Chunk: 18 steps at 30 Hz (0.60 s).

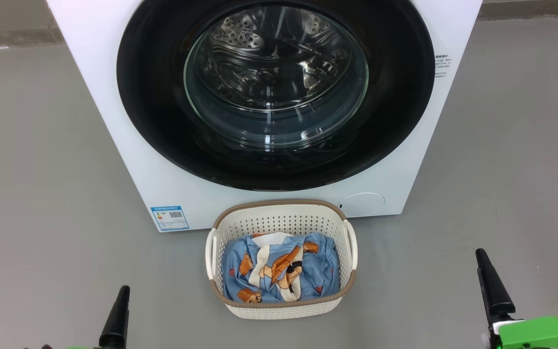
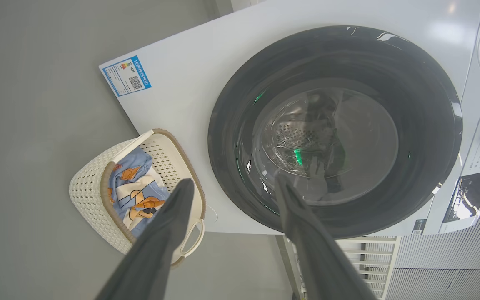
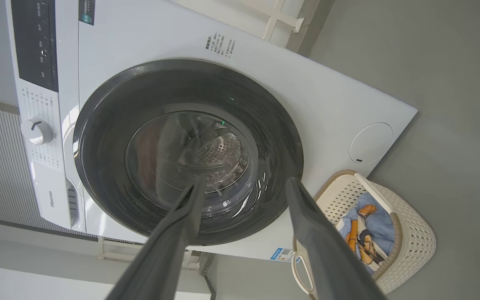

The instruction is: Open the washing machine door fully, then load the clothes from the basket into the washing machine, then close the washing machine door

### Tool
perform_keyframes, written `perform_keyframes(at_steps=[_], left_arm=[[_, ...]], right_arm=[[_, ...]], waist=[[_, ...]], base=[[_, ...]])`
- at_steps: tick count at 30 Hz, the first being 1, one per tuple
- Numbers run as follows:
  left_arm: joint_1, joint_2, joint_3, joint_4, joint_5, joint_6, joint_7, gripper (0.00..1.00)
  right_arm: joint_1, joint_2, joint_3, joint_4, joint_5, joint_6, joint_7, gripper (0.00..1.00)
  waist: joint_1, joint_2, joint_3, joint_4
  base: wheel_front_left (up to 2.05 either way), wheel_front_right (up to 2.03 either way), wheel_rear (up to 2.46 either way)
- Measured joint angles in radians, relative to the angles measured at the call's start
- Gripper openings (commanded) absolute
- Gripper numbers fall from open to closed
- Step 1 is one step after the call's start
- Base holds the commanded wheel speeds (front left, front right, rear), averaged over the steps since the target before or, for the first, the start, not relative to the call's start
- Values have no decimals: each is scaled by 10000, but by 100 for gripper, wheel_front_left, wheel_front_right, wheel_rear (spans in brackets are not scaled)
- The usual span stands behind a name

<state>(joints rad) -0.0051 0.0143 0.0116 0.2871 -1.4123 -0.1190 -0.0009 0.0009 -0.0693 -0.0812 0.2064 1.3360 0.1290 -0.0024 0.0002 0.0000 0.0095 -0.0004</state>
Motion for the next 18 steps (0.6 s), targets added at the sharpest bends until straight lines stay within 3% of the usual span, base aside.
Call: perform_keyframes(at_steps=[18], left_arm=[[0, 31, -29, -190, 3122, -2, -500, 100]], right_arm=[[0, -514, 583, -336, -3605, 0, -495, 100]], waist=[[-1, 0, 12, 38]], base=[[0, 0, 0]])
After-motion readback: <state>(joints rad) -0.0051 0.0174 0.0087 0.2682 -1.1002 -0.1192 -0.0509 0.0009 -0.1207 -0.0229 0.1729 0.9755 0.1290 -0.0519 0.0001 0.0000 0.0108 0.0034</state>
